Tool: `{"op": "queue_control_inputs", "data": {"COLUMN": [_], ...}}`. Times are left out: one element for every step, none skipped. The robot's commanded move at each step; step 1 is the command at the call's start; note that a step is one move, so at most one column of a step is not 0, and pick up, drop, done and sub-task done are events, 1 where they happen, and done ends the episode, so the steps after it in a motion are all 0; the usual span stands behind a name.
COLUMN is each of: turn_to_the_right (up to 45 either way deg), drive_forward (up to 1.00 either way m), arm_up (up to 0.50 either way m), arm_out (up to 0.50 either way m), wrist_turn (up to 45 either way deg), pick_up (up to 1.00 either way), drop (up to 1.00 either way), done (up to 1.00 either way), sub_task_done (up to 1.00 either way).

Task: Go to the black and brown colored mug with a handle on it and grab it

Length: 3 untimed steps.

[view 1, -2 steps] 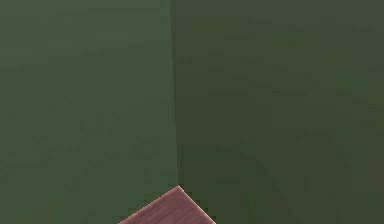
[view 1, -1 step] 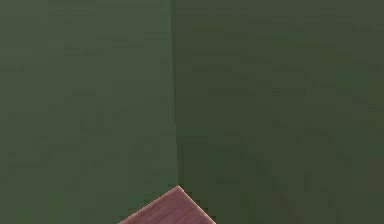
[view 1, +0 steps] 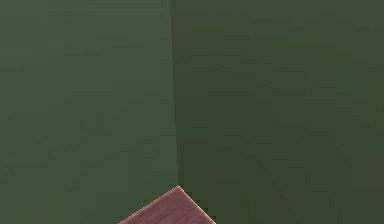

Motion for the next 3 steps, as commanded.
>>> {"op": "queue_control_inputs", "data": {"turn_to_the_right": [0.0,0.0,0.0], "drive_forward": [0.0,0.0,0.0], "arm_up": [0.0,0.0,0.0], "arm_out": [0.4,0.0,0.0], "wrist_turn": [0.0,45.0,45.0], "pick_up": [0.0,0.0,0.0], "drop": [0.0,0.0,0.0], "done": [0.0,0.0,0.0], "sub_task_done": [0.0,0.0,0.0]}}
